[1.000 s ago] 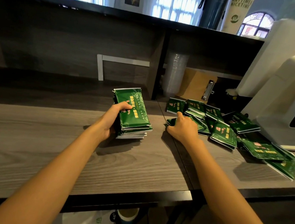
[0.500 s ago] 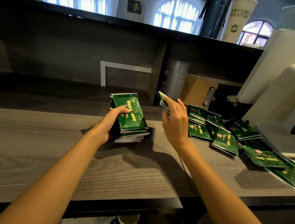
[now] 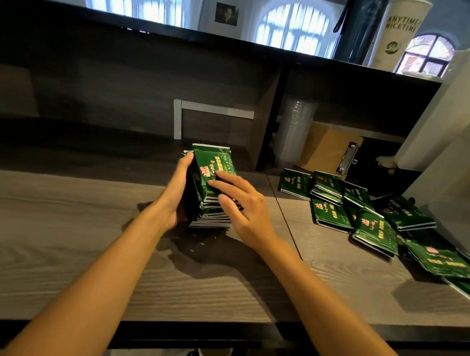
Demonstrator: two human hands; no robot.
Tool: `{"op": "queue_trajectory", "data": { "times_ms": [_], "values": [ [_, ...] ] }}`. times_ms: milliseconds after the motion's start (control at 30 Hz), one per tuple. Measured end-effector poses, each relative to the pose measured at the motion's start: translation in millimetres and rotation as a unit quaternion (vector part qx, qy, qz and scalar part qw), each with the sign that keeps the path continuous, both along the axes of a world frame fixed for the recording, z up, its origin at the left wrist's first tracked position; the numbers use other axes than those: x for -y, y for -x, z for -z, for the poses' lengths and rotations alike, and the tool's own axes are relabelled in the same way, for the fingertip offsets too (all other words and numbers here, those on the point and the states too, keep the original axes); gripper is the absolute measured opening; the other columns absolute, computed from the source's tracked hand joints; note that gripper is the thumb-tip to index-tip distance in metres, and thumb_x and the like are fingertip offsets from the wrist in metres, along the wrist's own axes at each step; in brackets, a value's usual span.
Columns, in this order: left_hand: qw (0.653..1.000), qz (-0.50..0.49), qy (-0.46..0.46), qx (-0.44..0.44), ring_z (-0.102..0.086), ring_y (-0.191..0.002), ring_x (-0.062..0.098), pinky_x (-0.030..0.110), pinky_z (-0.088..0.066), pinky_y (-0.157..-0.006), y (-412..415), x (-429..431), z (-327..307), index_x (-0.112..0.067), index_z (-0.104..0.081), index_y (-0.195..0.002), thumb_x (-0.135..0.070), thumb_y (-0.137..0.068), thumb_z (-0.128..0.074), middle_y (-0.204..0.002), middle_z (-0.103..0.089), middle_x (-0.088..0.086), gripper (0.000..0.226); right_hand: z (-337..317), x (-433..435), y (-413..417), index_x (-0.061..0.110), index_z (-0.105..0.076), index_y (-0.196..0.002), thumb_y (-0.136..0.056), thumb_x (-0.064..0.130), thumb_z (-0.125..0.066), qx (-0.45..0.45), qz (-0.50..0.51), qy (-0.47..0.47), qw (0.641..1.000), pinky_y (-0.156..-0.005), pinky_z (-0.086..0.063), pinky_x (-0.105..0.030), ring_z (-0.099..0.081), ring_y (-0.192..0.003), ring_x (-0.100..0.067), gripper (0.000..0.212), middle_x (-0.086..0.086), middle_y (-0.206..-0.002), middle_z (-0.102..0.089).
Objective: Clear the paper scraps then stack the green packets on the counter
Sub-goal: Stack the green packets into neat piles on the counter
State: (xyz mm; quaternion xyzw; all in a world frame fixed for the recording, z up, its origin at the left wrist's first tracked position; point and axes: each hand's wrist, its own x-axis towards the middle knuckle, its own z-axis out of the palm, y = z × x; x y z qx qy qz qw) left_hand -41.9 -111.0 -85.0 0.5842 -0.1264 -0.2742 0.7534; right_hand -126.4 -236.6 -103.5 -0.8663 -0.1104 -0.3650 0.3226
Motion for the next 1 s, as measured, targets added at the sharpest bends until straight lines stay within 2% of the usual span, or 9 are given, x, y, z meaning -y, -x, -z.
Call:
{"op": "queue_trajectory", "data": {
  "times_ms": [67, 167, 267, 400, 500, 600, 800, 900, 1000],
  "values": [
    [1.0, 0.013, -0.024, 0.013, -0.066, -0.1, 0.028, 0.045, -0.049, -0.093, 1.5, -0.6, 0.3, -0.019, -0.064, -0.115, -0.067, -0.076, -0.054, -0.105, -0.071, 0.012, 0.063, -2.0, -1.4, 0.4, 0.002, -0.069, -0.11, -0.087, 0.018, -0.046, -0.001, -0.019, -0.065, 0.998, -0.101, -0.04, -0.021, -0.054, -0.117, -0.013, 0.036, -0.01, -0.125, -0.061],
    [1.0, 0.004, -0.009, 0.014, -0.067, -0.094, 0.028, 0.044, -0.049, -0.095, 3.1, -0.3, -1.3, -0.011, -0.063, -0.117, -0.035, -0.079, -0.064, -0.099, -0.072, 0.012, 0.045, -9.9, -4.0, 4.0, -0.002, -0.068, -0.103, -0.072, -0.004, -0.046, -0.015, -0.043, -0.196, 0.98, -0.098, -0.043, -0.017, -0.056, -0.11, -0.009, 0.038, -0.01, -0.122, -0.06],
    [0.999, -0.004, 0.024, 0.028, -0.067, -0.079, 0.022, 0.032, -0.055, -0.074, 5.7, -0.4, -7.2, -0.009, -0.066, -0.101, -0.019, -0.076, -0.06, -0.08, -0.074, 0.004, 0.027, -15.7, 5.5, 1.6, 0.012, -0.051, -0.125, -0.068, 0.004, -0.054, -0.086, -0.025, -0.352, 0.932, -0.107, -0.038, -0.028, -0.045, -0.124, -0.011, 0.057, -0.007, -0.141, -0.044],
    [0.989, 0.027, -0.007, 0.142, -0.062, -0.09, 0.018, 0.03, -0.054, -0.071, 7.4, -2.3, -7.2, -0.012, -0.047, -0.116, -0.008, -0.051, -0.063, -0.1, -0.064, 0.006, 0.067, -11.2, 24.0, 1.7, 0.024, -0.022, -0.147, -0.056, 0.015, -0.069, -0.234, -0.103, -0.433, 0.864, -0.111, -0.033, -0.041, -0.039, -0.133, -0.024, 0.102, -0.009, -0.148, -0.036],
    [0.972, 0.108, -0.053, 0.202, -0.055, -0.112, 0.019, 0.037, -0.046, -0.093, 8.7, -6.4, -2.8, -0.02, -0.033, -0.131, -0.003, -0.053, -0.065, -0.12, -0.057, 0.003, 0.087, -9.9, 26.2, 6.5, 0.015, -0.035, -0.139, -0.057, 0.009, -0.069, -0.288, -0.167, -0.392, 0.857, -0.094, -0.048, -0.032, -0.059, -0.11, -0.019, 0.089, -0.007, -0.122, -0.06],
    [0.965, 0.131, -0.056, 0.222, -0.048, -0.121, 0.02, 0.033, -0.044, -0.094, 10.4, -12.1, -2.5, -0.028, -0.023, -0.139, -0.001, -0.054, -0.066, -0.127, -0.052, -0.002, 0.1, -8.3, 25.4, 6.4, 0.013, -0.035, -0.136, -0.06, 0.005, -0.064, -0.295, -0.159, -0.377, 0.863, -0.091, -0.047, -0.028, -0.059, -0.106, -0.016, 0.082, -0.004, -0.117, -0.06],
    [0.966, 0.088, -0.003, 0.244, -0.059, -0.103, -0.005, 0.018, -0.05, -0.083, 24.6, -6.4, -0.7, -0.033, 0.018, -0.146, -0.036, -0.052, -0.079, -0.117, -0.055, -0.019, 0.135, -5.8, 17.4, 9.1, 0.016, -0.026, -0.138, -0.06, -0.002, -0.054, -0.291, -0.174, -0.38, 0.86, -0.083, -0.052, -0.023, -0.058, -0.105, -0.014, 0.085, -0.006, -0.122, -0.054],
    [0.974, 0.052, 0.021, 0.221, -0.057, -0.107, 0.003, 0.024, -0.049, -0.084, 34.5, -1.6, 0.7, -0.036, 0.019, -0.145, -0.067, -0.031, -0.081, -0.123, -0.053, -0.01, 0.155, -3.6, 11.8, 6.8, 0.014, -0.019, -0.142, -0.059, -0.001, -0.055, -0.295, -0.162, -0.377, 0.863, -0.086, -0.053, -0.029, -0.056, -0.11, -0.021, 0.092, -0.017, -0.131, -0.048],
    [0.973, 0.043, 0.035, 0.224, -0.053, -0.112, 0.007, 0.027, -0.046, -0.087, 34.4, -0.8, 0.9, -0.035, 0.019, -0.145, -0.073, -0.026, -0.078, -0.137, -0.045, -0.002, 0.158, -3.2, 11.4, 5.1, 0.017, -0.016, -0.144, -0.06, -0.001, -0.055, -0.287, -0.157, -0.38, 0.865, -0.089, -0.052, -0.031, -0.055, -0.112, -0.022, 0.095, -0.017, -0.133, -0.047]
  ]
}}
